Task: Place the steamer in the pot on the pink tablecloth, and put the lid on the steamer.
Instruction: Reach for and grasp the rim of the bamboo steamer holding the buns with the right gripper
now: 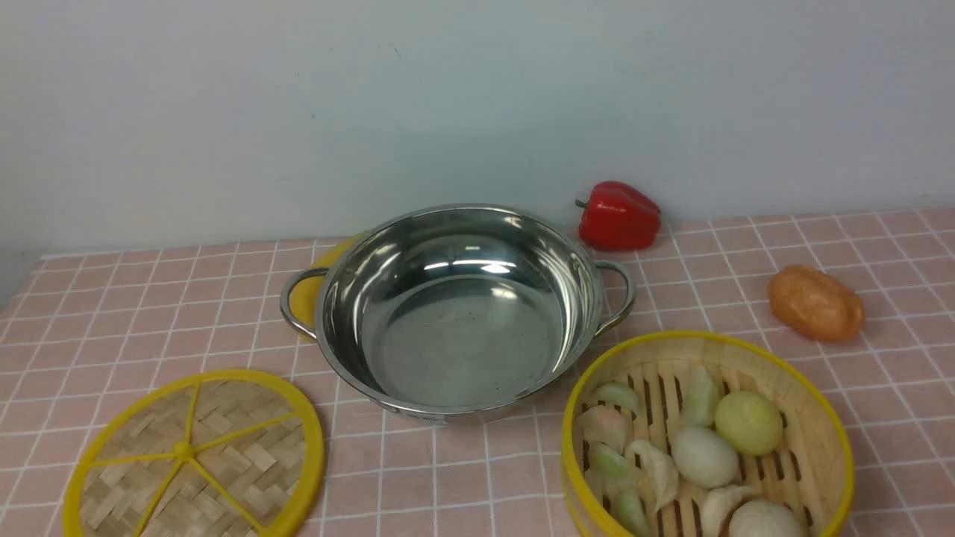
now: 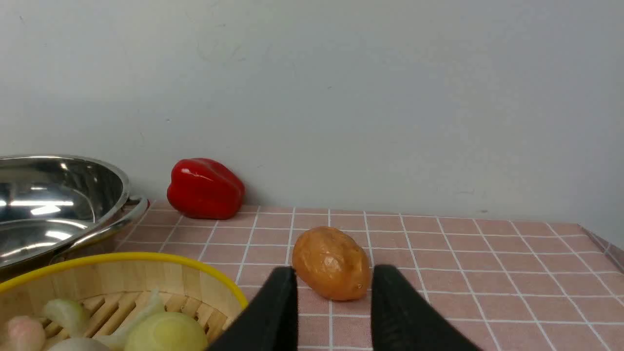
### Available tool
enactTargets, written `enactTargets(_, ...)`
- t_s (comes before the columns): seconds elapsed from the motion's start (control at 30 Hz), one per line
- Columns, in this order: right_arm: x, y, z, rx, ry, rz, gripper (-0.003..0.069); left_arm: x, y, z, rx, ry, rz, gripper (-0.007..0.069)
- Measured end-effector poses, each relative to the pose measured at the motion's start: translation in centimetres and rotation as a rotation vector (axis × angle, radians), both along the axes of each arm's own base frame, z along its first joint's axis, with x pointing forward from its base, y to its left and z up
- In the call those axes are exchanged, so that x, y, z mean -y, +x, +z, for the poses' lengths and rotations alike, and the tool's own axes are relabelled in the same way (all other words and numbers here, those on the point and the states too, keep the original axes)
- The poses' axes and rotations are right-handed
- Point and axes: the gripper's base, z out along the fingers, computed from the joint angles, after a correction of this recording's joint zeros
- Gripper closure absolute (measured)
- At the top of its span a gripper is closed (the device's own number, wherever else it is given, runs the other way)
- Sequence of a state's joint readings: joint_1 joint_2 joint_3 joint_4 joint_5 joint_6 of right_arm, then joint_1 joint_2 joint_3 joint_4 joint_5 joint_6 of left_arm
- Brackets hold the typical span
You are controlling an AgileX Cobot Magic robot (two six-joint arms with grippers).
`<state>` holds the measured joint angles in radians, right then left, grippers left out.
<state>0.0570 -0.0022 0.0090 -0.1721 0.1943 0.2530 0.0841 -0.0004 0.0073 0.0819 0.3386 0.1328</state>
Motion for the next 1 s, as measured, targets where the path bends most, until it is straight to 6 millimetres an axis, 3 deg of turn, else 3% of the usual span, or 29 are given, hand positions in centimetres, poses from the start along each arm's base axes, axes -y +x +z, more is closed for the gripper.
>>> enactTargets(0.83,0.0,0.0,0.0,0.0,-0.001,0.0,0.0419,0.02,0.0,0.0,0.001,-0.008,0.0,0.0382)
enactTargets(0.97,-0.01,0.0,0.01,0.001,0.008,0.0,0.0419,0.3,0.03,0.02,0.016,-0.142,0.004,0.0382)
enactTargets(1.0,-0.05,0.0,0.11,0.01,0.058,0.005,0.0419,0.57,0.09,0.16,0.041,-0.282,0.007,0.0382)
